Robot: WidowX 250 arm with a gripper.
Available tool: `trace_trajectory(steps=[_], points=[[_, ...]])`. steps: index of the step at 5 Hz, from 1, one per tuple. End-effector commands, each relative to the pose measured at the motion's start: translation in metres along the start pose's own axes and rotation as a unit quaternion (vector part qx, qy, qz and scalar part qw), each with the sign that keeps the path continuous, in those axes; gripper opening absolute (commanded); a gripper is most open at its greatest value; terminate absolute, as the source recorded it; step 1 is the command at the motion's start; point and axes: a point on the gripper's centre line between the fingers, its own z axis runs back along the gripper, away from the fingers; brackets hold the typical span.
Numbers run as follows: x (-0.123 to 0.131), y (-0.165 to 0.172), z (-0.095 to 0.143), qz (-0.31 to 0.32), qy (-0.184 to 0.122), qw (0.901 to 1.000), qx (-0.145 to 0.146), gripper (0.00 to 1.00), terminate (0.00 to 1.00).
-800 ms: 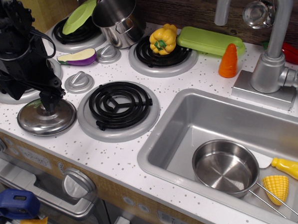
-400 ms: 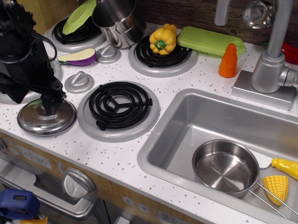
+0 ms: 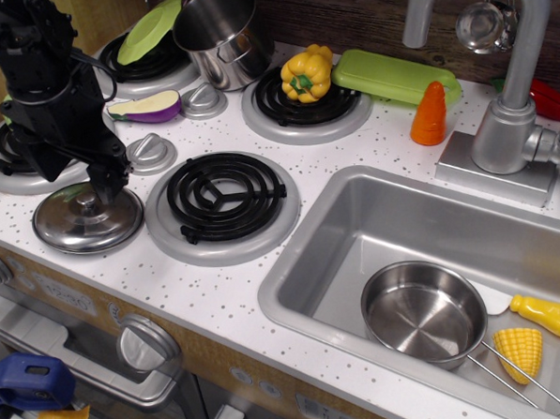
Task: Put lid on stove
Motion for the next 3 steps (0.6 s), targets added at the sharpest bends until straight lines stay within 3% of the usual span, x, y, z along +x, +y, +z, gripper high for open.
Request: trace_trajectory(steps=[1, 3], points=[[0.006, 0.014, 0.001, 0.006, -0.004, 1.0, -0.007, 1.0, 0.0], [0.005, 0.023, -0.013, 0.004, 0.013, 0.9996, -0.023, 1.0, 0.0]])
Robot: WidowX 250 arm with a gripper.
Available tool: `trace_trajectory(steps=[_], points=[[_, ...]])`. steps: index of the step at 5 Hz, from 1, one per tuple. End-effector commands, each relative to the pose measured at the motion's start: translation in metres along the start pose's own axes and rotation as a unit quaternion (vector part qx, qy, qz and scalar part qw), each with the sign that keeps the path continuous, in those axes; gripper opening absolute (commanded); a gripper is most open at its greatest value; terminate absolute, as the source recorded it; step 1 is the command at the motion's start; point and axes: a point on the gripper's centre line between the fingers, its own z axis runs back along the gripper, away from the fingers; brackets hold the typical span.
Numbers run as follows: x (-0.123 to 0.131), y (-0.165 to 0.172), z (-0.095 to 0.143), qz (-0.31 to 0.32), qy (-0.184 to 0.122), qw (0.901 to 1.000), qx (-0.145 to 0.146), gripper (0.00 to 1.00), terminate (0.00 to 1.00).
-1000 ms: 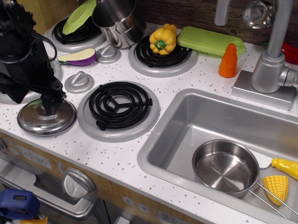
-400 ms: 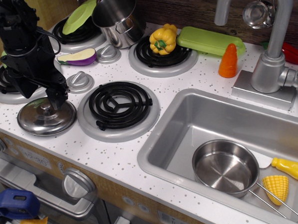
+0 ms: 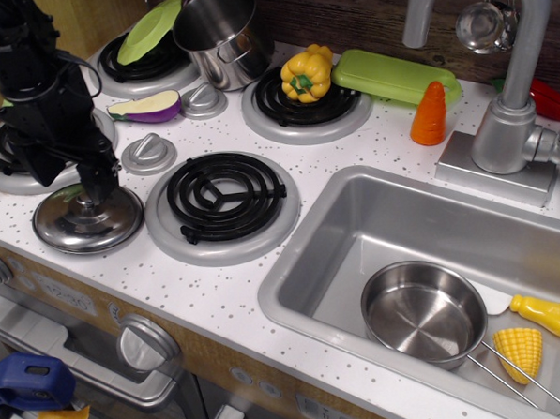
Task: Put lid on stove
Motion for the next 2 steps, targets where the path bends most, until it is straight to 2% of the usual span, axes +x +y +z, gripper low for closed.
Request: trace_trajectory(steps=[1, 2], points=[[0.0042, 0.0072, -0.0007, 0.0, -0.015, 0.9998, 0.016, 1.0, 0.0], [0.0028, 0.0052, -0.008, -0.009, -0.018, 0.9995, 0.024, 1.0, 0.0]])
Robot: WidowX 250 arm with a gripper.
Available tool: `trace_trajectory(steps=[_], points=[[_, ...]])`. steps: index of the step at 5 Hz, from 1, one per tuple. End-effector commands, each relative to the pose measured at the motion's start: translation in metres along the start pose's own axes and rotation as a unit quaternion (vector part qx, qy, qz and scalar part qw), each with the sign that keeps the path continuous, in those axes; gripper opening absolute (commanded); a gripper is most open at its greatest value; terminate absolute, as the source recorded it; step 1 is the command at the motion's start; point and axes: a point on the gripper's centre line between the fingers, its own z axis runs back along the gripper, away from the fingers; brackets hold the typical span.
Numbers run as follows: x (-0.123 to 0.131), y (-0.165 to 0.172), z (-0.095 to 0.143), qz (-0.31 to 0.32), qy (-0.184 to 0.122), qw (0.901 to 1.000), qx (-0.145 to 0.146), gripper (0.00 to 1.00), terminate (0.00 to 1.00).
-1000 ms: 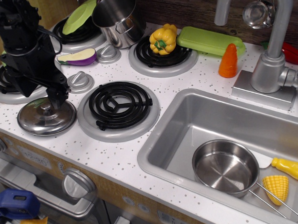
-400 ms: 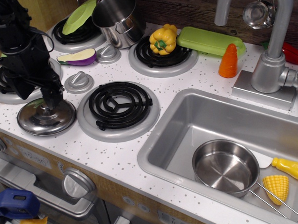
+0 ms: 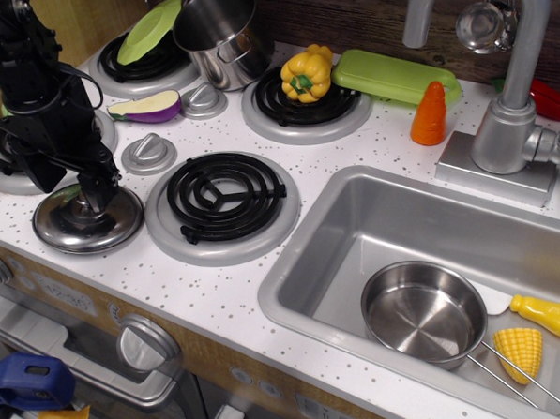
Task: Put lid on stove
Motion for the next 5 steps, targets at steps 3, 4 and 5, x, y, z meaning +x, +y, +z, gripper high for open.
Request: trace_trajectory(steps=[3, 4, 5], points=[[0.003, 0.0007, -0.0025, -0.025, -0.014, 0.9994, 0.019, 0.0, 0.0], [0.0033, -0.0004, -0.0029, -0.027, -0.015, 0.9993, 0.02, 0.0, 0.0], [0.0039, -0.0024, -0.0017, -0.025, -0.014, 0.9993, 0.022, 0.0, 0.0]])
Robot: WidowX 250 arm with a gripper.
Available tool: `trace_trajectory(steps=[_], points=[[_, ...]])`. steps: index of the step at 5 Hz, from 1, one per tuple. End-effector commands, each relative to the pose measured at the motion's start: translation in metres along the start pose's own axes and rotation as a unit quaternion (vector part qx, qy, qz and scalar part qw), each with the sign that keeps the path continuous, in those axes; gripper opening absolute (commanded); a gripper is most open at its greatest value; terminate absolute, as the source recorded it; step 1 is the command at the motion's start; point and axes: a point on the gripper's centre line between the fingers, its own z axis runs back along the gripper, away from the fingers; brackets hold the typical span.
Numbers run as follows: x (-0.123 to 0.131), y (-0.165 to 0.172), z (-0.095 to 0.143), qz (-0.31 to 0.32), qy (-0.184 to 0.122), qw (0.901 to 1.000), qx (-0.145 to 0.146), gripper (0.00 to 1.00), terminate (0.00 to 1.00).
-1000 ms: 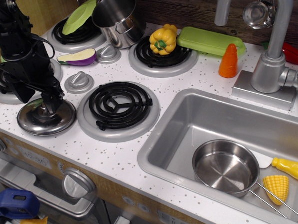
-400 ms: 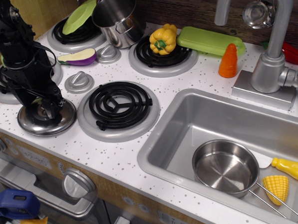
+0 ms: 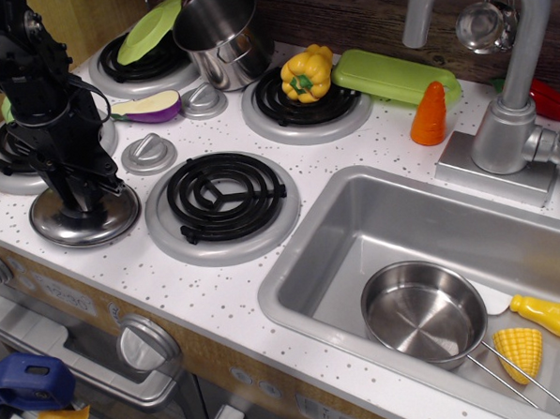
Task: Put lid on stove
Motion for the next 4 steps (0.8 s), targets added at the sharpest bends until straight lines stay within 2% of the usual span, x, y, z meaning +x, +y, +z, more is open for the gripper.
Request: trace_trajectory(steps=[1, 2, 3, 4], points=[[0.003, -0.002, 0.008, -0.001, -0.002, 1.0, 0.003, 0.0, 0.0], [0.003, -0.001, 0.019, 0.002, 0.007, 0.9999, 0.008, 0.0, 0.0], [0.007, 0.003, 0.042, -0.008, 0.025, 0.999, 0.035, 0.0, 0.0], [0.013, -0.005, 0.058, 0.003, 0.019, 0.9987, 0.047, 0.0, 0.0]])
